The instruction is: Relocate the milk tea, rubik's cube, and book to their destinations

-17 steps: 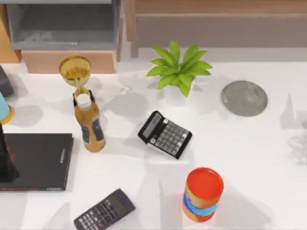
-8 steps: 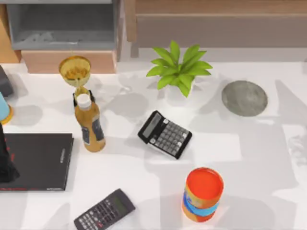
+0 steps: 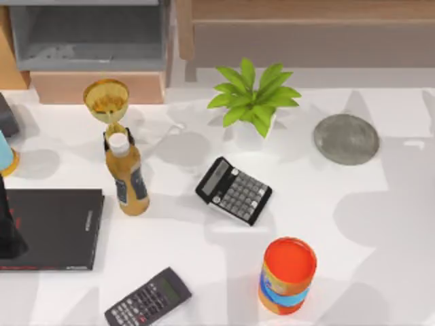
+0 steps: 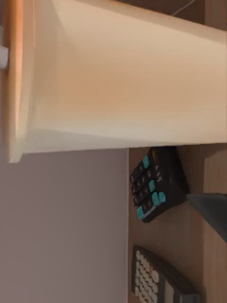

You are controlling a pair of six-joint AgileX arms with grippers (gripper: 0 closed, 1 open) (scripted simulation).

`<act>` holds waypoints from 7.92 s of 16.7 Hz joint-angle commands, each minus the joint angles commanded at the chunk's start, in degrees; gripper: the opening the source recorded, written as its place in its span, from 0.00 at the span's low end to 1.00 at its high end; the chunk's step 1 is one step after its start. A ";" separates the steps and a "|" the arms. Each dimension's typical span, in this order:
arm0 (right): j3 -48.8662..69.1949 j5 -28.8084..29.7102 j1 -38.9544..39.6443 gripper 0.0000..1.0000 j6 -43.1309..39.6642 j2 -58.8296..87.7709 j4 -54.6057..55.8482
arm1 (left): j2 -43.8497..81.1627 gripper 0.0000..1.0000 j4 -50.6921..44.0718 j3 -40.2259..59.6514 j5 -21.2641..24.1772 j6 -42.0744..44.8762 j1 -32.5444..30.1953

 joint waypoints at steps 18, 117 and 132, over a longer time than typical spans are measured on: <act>21.55 3.86 3.65 1.00 -0.16 14.48 -7.18 | 0.00 1.00 0.00 0.00 0.00 0.00 0.00; -12.49 44.46 45.42 1.00 10.65 -3.31 -19.89 | 0.00 1.00 0.00 0.00 0.00 0.00 0.00; -18.70 46.26 47.38 1.00 11.69 -8.45 -19.16 | 0.00 1.00 0.00 0.00 0.00 0.00 0.00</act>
